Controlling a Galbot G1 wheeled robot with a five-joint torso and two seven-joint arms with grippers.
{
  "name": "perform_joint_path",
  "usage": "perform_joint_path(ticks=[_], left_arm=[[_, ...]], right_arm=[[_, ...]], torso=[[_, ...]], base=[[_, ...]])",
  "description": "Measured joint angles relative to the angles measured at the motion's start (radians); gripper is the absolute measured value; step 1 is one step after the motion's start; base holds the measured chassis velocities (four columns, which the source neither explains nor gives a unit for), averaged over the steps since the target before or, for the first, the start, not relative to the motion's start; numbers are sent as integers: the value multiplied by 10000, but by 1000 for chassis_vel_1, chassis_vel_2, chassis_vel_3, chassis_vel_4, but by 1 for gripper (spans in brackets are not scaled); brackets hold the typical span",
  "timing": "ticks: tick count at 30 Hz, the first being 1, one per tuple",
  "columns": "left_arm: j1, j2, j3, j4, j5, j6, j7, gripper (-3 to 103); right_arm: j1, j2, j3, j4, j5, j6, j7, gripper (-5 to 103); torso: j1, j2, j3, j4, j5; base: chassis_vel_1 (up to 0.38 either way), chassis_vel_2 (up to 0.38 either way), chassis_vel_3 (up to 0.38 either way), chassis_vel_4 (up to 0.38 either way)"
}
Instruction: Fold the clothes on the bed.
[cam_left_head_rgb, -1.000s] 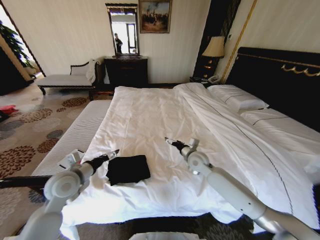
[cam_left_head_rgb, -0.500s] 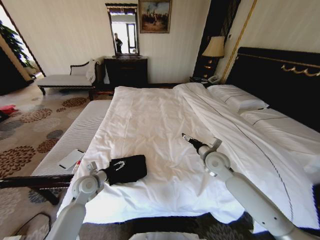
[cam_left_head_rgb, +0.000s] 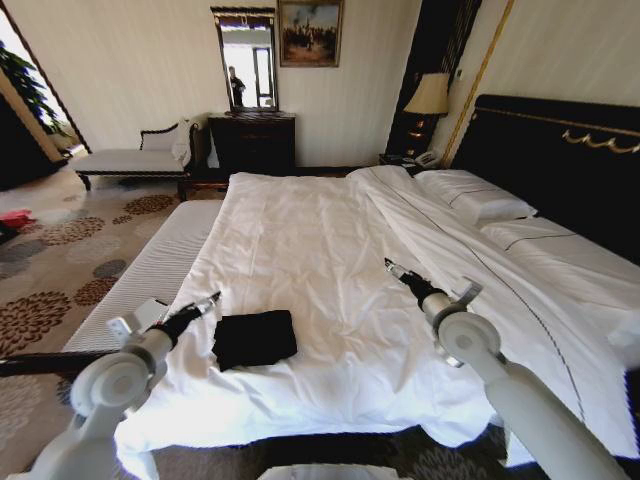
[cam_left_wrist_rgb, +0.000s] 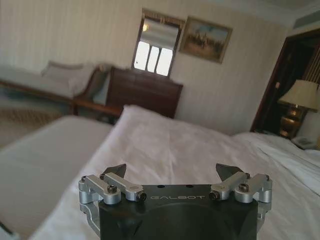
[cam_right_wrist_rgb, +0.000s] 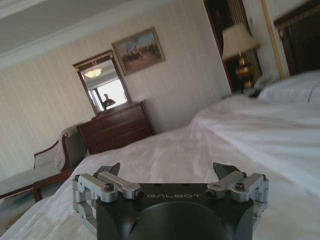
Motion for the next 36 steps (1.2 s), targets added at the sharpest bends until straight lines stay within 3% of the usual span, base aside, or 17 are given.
perform_joint_path(ticks=[3,5,7,8,9,12,14,17,21,27,36], left_arm=[[1229,-390,-192,-628,3136,-1703,405,100],[1377,-478,-158,-699,3475,-1874,423,100],[2022,-1169,87,-1031,4541,-2556,427,100],[2186,-1463,204,-1102,4701,-2639,426,100],[2186,-1463,204,-1102,4701,-2639,426,100],[2305,-2271,703,-1130,4944,-2712,380,100],[2300,-2355,772,-1115,4964,-2709,390,100],[2336,-2614,984,-1110,4974,-2618,712,100],[2554,-2561,960,-1140,5090,-2711,1117,100],[2896,-2286,1289,-1524,5088,-2864,2000,100],[3009,-2151,1685,-1603,4890,-2617,2230,100]], right_arm=[[-1806,434,1264,898,-2414,582,-449,100],[-2153,577,1514,1019,-2918,806,-556,100],[-3640,1307,2529,1379,-5094,1798,-1198,100],[-4117,1605,2843,1472,-5790,2075,-1432,100],[-4117,1605,2843,1472,-5790,2075,-1432,100],[-5216,2783,3398,1819,-7435,2516,-1879,100],[-5334,3032,3418,1878,-7641,2543,-1929,100],[-5820,4467,3348,2236,-8385,2633,-2235,100],[-6106,5174,3188,2387,-8641,2667,-2408,100],[-6291,5695,3041,2440,-8771,2719,-2786,100],[-6367,5928,3123,2463,-9125,2743,-3226,100]], torso=[[0,0,0,5,-3],[0,0,0,5,-4],[-1,1,-1,-1,-1],[-2,1,-1,-5,-2],[-2,1,-1,-5,-2],[-2,1,0,1,-4],[-2,1,-1,0,-2],[-1,1,1,-2,-3],[-1,1,1,0,-4],[0,1,1,2,-3],[1,0,2,2,-3]], base=[[0,0,0,0],[0,0,0,0],[0,0,0,0],[0,0,0,0],[0,0,0,0],[0,0,0,0],[0,0,0,0],[0,0,0,0],[0,0,0,0],[0,0,0,0],[0,0,0,0]])
